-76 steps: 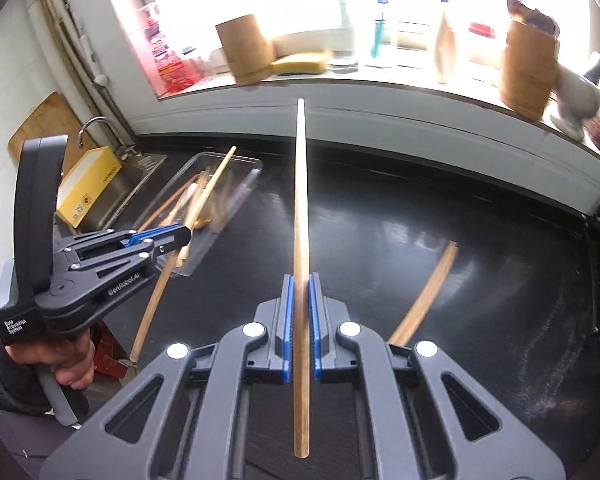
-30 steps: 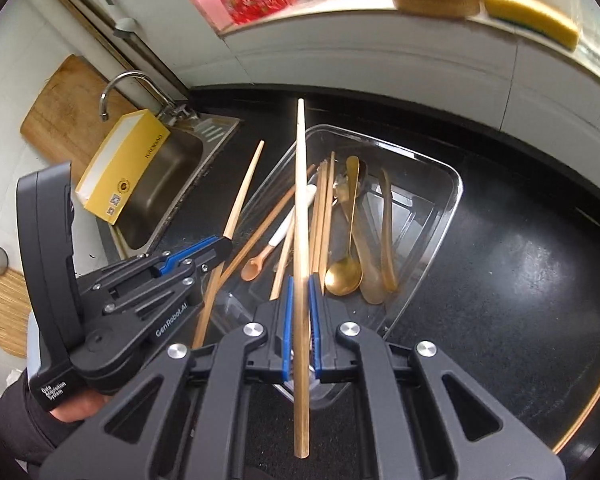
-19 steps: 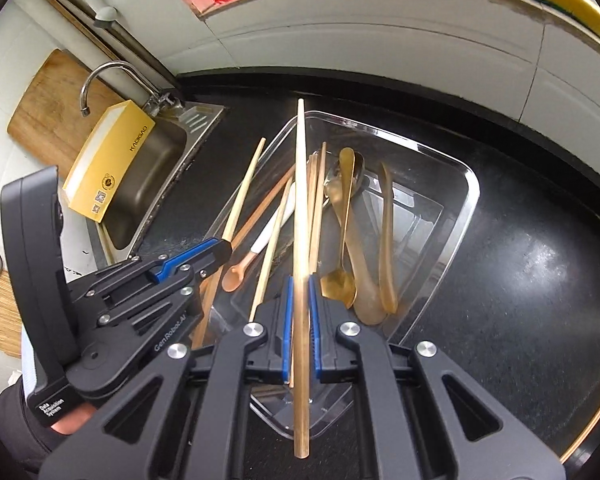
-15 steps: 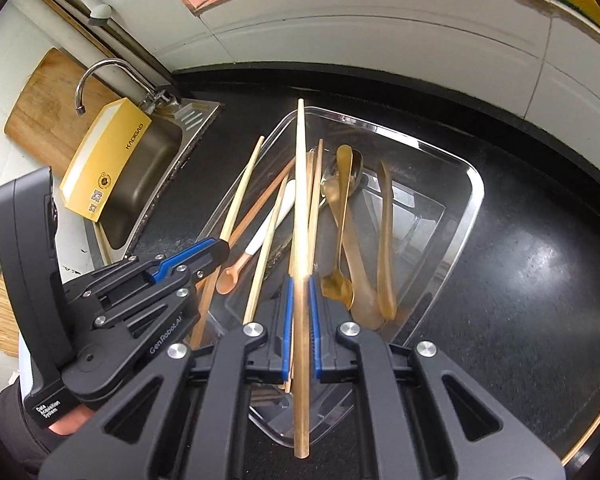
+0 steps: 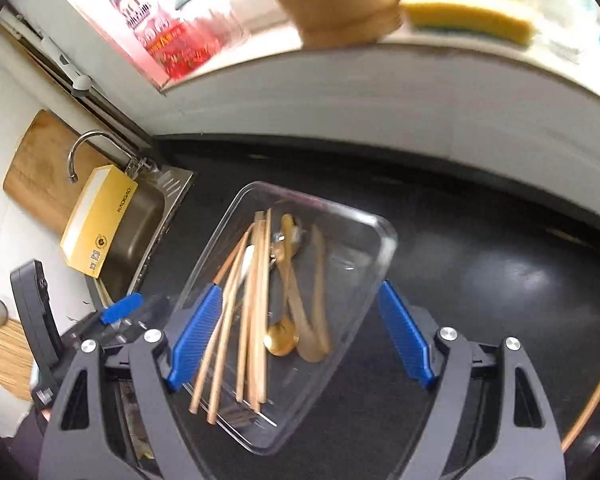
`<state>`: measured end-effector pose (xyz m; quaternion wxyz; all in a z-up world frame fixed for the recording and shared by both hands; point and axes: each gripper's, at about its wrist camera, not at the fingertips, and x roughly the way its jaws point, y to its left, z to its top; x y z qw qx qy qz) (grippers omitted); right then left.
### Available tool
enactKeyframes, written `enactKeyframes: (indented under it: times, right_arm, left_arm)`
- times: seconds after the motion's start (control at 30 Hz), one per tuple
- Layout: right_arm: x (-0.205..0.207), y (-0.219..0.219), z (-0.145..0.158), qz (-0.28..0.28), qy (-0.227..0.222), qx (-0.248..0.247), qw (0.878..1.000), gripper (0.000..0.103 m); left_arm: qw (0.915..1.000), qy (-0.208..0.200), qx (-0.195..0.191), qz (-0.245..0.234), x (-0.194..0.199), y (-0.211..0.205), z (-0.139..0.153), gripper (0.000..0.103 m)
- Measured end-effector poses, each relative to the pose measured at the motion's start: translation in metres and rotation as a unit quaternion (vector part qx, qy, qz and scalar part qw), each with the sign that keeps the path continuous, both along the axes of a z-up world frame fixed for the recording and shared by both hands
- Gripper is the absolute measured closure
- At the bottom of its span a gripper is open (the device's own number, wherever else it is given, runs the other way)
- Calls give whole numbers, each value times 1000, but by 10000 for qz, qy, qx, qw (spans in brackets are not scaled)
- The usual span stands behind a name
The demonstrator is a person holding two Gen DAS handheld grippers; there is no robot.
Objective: Organize utensils
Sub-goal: 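Carry both chopsticks to the clear tray and release them, then move both open tools back over the last two chopsticks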
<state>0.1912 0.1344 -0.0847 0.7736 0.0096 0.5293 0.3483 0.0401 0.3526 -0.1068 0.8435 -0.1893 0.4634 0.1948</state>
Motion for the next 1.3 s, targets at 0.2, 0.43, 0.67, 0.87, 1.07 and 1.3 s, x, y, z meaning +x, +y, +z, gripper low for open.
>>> enactKeyframes:
  times: [0.2, 0.43, 0.67, 0.87, 1.07, 1.3]
  right_arm:
    - [-24, -59, 20, -378, -183, -60, 9991, 25]
    - [-72, -142, 20, -1129, -300, -221, 9929, 25]
    - [-118, -240, 19, -1966, -361, -412, 9789, 25]
    - [-149, -315, 26, -2426, -401, -545, 9678, 25]
    - [-165, -367, 30, -2592, -425, -563, 9633, 25]
    - [-168, -390, 32, -2537, -457, -533, 9647, 25]
  left_arm:
    - [9997, -198, 38, 164, -22, 1, 20, 29]
    - [9988, -342, 150, -305, -25, -54, 40, 29]
    - [9889, -290, 194, -1445, -16, -160, 36, 28]
    - [9734, -328, 167, -2261, -2, -254, 38, 28]
    - [9579, -382, 286, -2832, -1, -336, 42, 28]
    - [9540, -355, 336, -2958, -1, -378, 41, 28]
